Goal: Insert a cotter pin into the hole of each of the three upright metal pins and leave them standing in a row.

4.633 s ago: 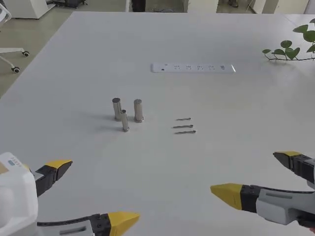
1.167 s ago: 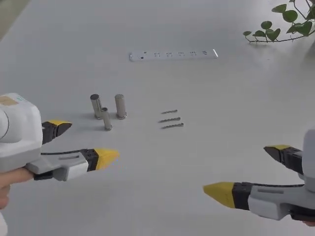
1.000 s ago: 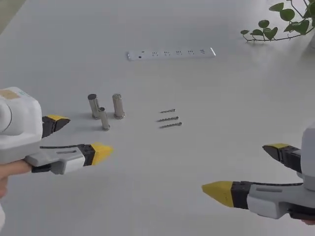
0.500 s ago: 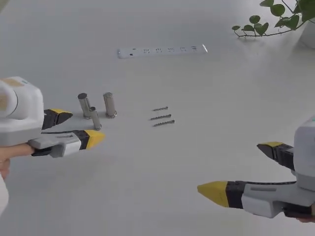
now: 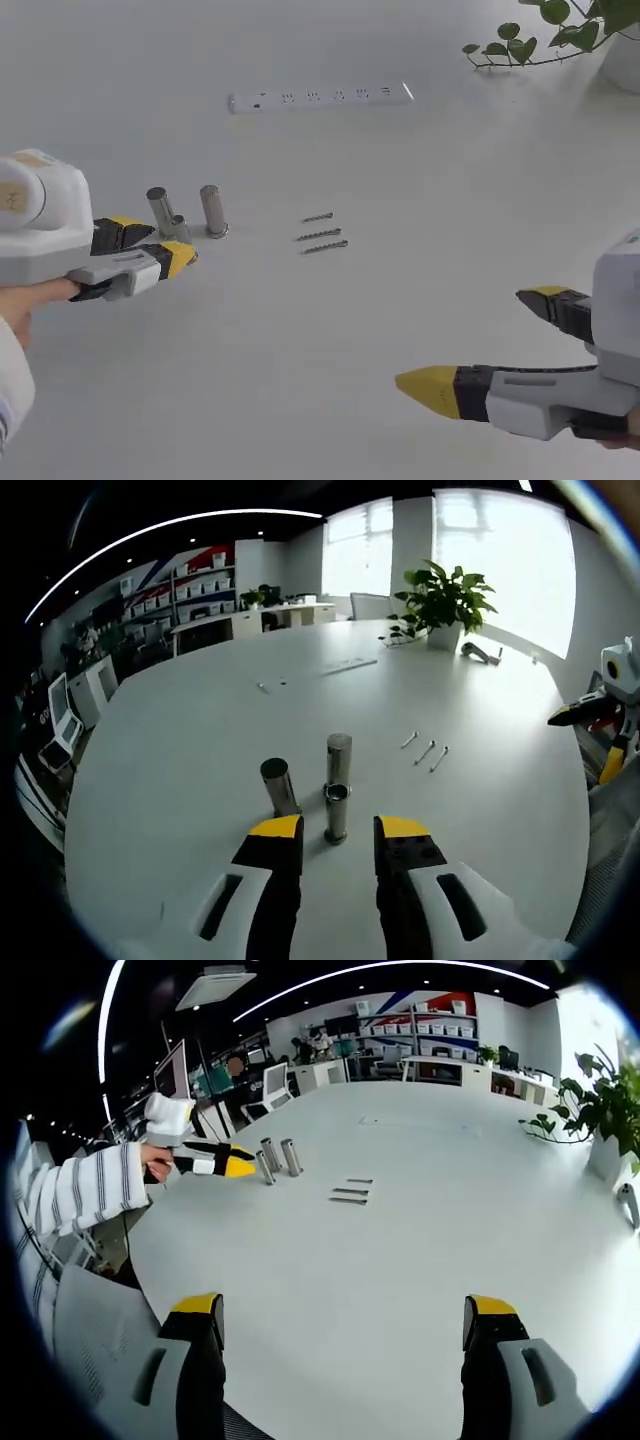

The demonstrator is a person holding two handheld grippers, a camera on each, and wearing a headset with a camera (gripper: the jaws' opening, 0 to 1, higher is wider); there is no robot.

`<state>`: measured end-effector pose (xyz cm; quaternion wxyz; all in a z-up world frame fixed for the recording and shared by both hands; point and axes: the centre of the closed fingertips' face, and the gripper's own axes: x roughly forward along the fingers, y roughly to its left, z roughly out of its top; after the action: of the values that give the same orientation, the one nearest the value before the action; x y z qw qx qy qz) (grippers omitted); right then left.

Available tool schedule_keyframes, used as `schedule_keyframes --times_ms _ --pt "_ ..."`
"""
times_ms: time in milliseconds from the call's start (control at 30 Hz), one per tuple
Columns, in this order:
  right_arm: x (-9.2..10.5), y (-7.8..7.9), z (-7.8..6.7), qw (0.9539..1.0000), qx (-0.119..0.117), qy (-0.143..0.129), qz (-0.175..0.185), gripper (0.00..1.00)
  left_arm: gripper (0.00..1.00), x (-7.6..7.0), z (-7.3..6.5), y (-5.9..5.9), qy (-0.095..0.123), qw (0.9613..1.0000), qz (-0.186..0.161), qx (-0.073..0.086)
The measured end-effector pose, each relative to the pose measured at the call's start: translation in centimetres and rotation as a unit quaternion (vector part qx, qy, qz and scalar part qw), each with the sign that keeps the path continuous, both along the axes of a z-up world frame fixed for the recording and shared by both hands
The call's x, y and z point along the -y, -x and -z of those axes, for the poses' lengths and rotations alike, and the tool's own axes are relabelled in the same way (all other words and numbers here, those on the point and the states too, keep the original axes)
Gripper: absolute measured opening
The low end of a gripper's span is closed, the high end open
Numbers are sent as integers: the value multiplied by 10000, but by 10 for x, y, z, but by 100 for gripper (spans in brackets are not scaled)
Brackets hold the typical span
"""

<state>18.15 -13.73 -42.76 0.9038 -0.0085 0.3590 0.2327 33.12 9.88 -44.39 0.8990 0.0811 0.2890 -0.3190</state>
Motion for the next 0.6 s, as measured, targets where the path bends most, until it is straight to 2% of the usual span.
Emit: schedule_keyframes --times_ms 133,300,433,500,533,567,600 --pt "1 0 0 10000 -2 -28 38 98 22 2 2 -3 61 10000 9 -13" --pt "2 0 3 10000 -36 -47 43 98 18 3 11 -4 -84 9999 62 -85" --pt "0 1 3 9999 -73 -129 23 98 15 4 13 -5 -105 9998 110 -101" --pt "-3 10 8 9979 -531 -358 110 91 15 4 14 -7 -110 9998 118 -97" --pt "-3 7 8 9975 -515 -454 142 90 15 5 15 -7 -93 9998 112 -105" --pt "-1 4 7 9983 -372 -417 173 93 14 5 15 -8 -78 9999 116 -100" --pt "2 -2 2 9995 -42 -264 192 95 14 6 14 -8 -68 9999 119 -96"
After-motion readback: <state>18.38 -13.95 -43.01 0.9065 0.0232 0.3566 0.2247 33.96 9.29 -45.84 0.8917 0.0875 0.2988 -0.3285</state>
